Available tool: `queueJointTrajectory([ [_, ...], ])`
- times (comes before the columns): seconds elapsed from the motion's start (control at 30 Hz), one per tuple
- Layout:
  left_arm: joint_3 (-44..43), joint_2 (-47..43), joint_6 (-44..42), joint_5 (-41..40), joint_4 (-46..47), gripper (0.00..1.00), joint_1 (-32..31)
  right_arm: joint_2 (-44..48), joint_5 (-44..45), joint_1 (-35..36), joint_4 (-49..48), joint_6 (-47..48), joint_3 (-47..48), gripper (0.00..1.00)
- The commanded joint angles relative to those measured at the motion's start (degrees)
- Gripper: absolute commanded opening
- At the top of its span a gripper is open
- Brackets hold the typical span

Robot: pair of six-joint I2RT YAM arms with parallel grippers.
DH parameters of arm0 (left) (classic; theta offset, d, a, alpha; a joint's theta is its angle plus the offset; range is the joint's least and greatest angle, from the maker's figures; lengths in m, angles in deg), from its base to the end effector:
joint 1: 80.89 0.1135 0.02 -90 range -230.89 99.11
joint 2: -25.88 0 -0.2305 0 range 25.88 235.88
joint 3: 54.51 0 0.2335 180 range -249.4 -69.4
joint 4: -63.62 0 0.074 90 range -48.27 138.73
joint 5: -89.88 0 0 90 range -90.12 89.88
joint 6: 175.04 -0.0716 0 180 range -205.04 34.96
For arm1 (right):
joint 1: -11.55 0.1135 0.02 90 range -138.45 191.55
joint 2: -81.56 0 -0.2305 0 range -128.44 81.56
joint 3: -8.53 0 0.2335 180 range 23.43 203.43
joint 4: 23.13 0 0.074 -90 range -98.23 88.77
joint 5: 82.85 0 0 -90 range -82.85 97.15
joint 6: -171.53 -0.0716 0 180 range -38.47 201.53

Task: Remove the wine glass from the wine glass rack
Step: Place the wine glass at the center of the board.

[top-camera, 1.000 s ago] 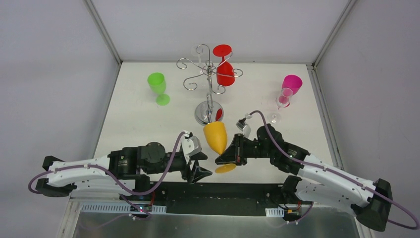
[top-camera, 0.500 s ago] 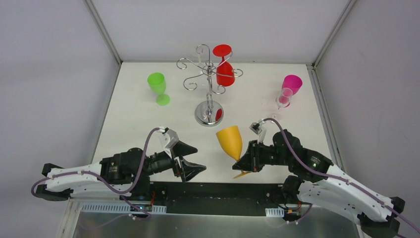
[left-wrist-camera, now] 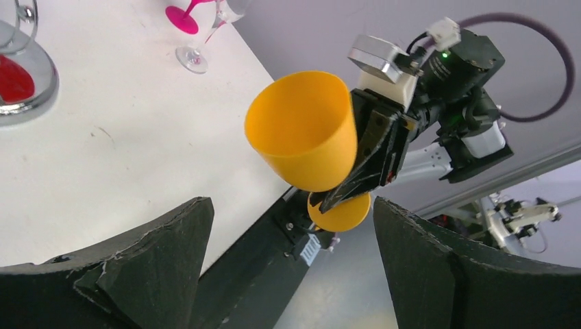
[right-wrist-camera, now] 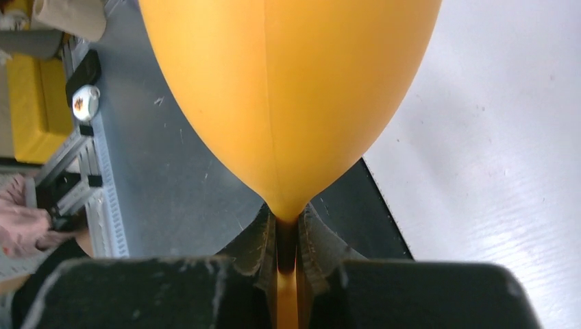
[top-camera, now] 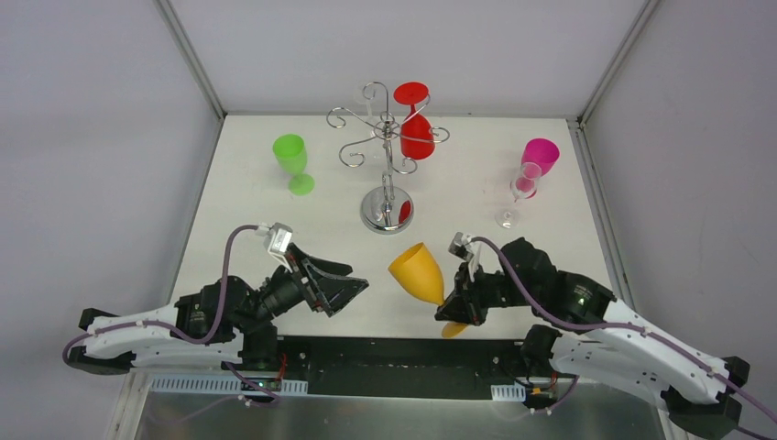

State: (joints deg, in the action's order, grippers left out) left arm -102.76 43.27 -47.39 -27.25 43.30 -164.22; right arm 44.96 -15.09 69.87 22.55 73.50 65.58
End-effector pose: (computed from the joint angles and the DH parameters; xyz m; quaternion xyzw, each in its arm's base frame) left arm 0.0482 -0.1312 0.3274 0.0749 0.6426 -0.5768 0.4987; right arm 0.0718 0.1679 0.2727 -0.4456 0.7062 0.4239 0.3508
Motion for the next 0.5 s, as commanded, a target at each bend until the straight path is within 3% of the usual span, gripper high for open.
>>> queueJointTrajectory([
  [0.0,0.2,1.79,8.08,-2.28,-0.45,0.89,-0.62,0.59,-4.43,2.06,-1.23,12.55,3.92,0.0],
  [0.47,-0.15,4.67,15.55,2.06,-0.98,0.84,0.13,-3.9,1.54,10.09,3.92,28.08,8.89,0.0],
])
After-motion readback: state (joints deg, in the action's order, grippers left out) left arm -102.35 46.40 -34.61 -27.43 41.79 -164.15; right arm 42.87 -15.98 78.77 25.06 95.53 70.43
